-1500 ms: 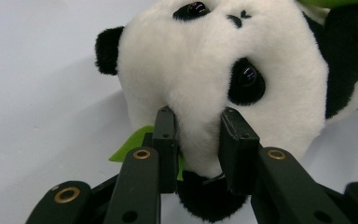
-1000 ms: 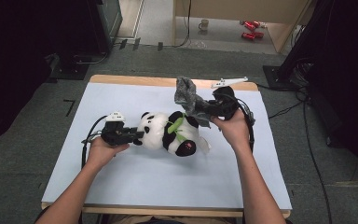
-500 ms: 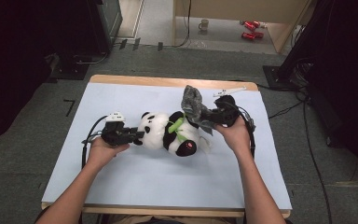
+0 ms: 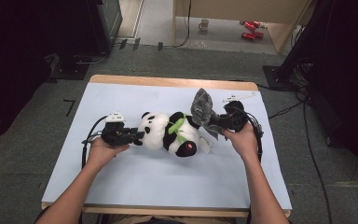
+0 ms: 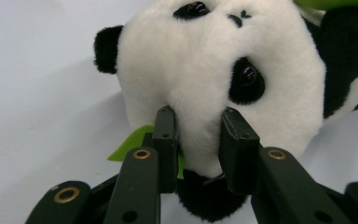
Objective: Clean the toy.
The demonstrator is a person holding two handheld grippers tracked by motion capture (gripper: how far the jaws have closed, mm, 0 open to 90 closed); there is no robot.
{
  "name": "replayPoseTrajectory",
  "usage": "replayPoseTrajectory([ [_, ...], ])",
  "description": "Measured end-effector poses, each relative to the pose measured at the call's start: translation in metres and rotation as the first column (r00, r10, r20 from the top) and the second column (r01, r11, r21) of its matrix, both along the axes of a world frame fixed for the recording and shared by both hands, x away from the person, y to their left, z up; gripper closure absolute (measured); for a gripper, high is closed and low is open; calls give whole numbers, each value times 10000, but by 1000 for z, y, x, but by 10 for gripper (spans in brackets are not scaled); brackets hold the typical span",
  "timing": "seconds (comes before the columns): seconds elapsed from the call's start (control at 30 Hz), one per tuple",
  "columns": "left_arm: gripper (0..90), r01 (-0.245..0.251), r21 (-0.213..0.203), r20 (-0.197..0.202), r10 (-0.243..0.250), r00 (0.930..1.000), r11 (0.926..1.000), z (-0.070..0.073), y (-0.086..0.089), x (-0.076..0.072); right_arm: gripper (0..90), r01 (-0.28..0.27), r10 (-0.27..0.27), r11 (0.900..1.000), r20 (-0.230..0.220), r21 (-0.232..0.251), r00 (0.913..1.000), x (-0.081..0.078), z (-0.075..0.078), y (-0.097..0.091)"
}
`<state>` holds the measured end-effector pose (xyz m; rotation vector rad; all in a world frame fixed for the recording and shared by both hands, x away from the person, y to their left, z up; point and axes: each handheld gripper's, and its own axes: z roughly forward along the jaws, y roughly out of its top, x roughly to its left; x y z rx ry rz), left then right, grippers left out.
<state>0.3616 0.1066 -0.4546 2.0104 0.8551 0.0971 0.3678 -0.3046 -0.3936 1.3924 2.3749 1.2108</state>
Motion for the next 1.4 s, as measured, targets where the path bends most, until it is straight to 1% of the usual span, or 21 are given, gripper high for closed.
replayPoseTrajectory([
  [0.2,706,11,-3,4,-11,10000,10000,0,0,0,797,151,-151,9996,-15,230,9999,-1,-4,-7],
  [0.23,706,8,-6,-1,-8,10000,10000,0,0,0,797,211,-209,9994,-96,263,9997,-2,-4,-7],
  [0.27,706,-1,4,-5,1,10000,10000,0,0,0,798,173,-173,9996,-32,217,9998,-1,-4,-7],
  [0.3,706,-31,2,-30,31,10000,10000,0,0,0,798,223,-221,9993,-63,300,9997,-1,-3,-6],
  [0.33,707,-55,-10,-65,55,10000,10000,0,0,1,799,195,-190,9980,-96,595,9998,0,-1,-5],
  [0.37,707,-68,-3,-80,68,9999,10000,0,0,1,799,179,-176,9971,-45,743,9998,1,2,-3],
  [0.4,707,-72,5,-73,72,9999,10000,0,0,0,799,170,-179,9965,104,819,9998,1,6,0],
  [0.5,707,-57,24,-71,57,10000,10000,0,0,1,800,121,-165,9972,593,736,9981,4,21,9],
  [0.53,707,-52,21,-77,52,10000,10000,0,0,1,800,118,-179,9967,752,804,9970,5,26,12],
  [0.67,707,-28,44,-50,28,10000,10000,0,0,0,800,459,-636,9901,1321,1328,9892,10,42,13],
  [0.7,707,-26,42,-52,26,10000,10000,0,0,0,800,582,-778,9888,1419,1373,9868,11,45,12],
  [0.73,707,-40,17,-61,40,10000,10000,0,0,0,800,649,-823,9902,1415,1234,9865,12,46,12],
  [0.77,707,-37,23,-74,37,10000,10000,0,0,0,800,675,-801,9932,1359,952,9875,13,45,12],
  [0.83,707,-37,20,-81,37,10000,10000,0,0,1,799,597,-652,9968,1095,529,9918,14,39,14],
  [0.97,707,-44,30,-84,45,10000,10000,0,0,1,799,75,-97,9995,727,305,9973,10,23,22],
  [1.03,707,-51,31,-59,51,10000,10000,0,0,1,800,-207,204,9998,590,44,9980,9,15,26],
  [1.1,707,-51,22,-59,51,10000,10000,0,0,1,801,-315,311,9995,390,84,9988,8,10,25],
  [1.13,707,-46,19,-57,46,10000,10000,0,0,0,802,-326,328,9995,328,-57,9989,7,9,24],
  [1.2,706,-28,32,-44,29,10000,10000,0,0,0,802,-345,356,9987,302,-362,9989,6,8,20],
  [1.3,706,-18,28,-61,19,10000,10000,0,0,0,802,-347,360,9977,225,-580,9991,1,6,14],
  [1.4,706,-21,37,-60,21,10000,10000,0,0,0,802,-245,255,9979,175,-595,9995,-4,2,8],
])
